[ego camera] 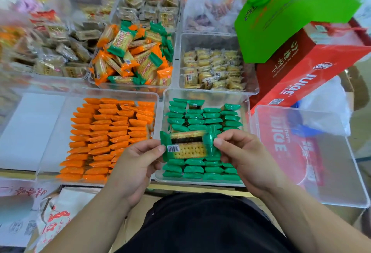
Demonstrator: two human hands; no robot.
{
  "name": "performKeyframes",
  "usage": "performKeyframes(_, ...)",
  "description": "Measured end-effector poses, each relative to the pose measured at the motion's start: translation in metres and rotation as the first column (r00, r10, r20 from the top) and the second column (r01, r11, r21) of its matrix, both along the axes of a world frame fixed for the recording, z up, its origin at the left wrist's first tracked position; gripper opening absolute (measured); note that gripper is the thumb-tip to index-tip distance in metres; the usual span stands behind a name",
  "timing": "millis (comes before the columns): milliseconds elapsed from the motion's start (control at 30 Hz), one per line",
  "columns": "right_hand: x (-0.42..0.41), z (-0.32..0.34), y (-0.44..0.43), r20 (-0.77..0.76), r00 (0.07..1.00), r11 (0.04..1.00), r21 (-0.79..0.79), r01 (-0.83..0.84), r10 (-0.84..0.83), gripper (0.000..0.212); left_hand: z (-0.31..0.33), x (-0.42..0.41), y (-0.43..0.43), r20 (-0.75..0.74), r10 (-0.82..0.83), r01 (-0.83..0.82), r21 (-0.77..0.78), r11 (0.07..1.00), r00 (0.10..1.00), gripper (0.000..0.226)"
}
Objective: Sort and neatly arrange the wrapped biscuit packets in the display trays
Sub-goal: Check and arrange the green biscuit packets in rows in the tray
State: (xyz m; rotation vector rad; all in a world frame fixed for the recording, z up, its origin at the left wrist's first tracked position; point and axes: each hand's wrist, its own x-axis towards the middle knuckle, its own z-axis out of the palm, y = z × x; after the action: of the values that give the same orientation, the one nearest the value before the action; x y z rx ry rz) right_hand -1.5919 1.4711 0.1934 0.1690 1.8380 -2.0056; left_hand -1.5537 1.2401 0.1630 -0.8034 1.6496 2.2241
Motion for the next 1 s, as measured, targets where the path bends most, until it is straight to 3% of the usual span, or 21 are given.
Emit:
performKeyframes(100, -0.001, 0.0, 0.002, 0.038, 0.999, 0.998, -0.052, 0.035, -0.033, 0.006, 0.003, 0.002, 0.005, 0.031, 0.009, -0.014, 0.158, 0.987, 0.999, 0.018)
performKeyframes(200, -0.003, -0.008, 0.004, 0.166, 0.984, 0.985, -0.147, 0.09, -0.065, 0.008, 0.009, 0.003, 0.008, 0.007, 0.034, -0.035, 0.222, 0.975, 0.999, 0.016)
performKeyframes(400, 0.003, -0.021, 0.003, 0.319, 0.945, 0.948, -0.277, 0.158, -0.065, 0.011, 0.026, 0.004, 0.014, -0.066, 0.018, -0.007, 0.167, 0.986, 0.998, 0.025)
performKeyframes(533, 0.0, -0.019, 0.006, 0.295, 0.954, 0.893, -0.411, 0.182, -0.059, 0.025, 0.031, 0.003, 0.011, -0.158, 0.053, -0.036, 0.111, 0.993, 0.986, 0.034)
performKeyframes(633, 0.001, -0.009, 0.004, 0.243, 0.97, 0.92, -0.372, 0.12, -0.028, 0.017, 0.027, 0.007, 0.009, -0.229, -0.004, -0.037, -0.172, 0.984, 0.973, 0.033)
performKeyframes(800, 0.0, -0.008, 0.008, 0.252, 0.967, 0.931, -0.342, 0.128, -0.041, 0.03, 0.029, 0.007, 0.004, -0.18, -0.14, 0.078, -0.317, 0.945, 0.974, 0.042)
performKeyframes(1000, -0.009, 0.003, 0.011, 0.161, 0.986, 0.998, 0.035, -0.05, 0.044, 0.014, 0.023, 0.001, -0.005, -0.096, -0.187, 0.127, -0.437, 0.89, 0.978, 0.009)
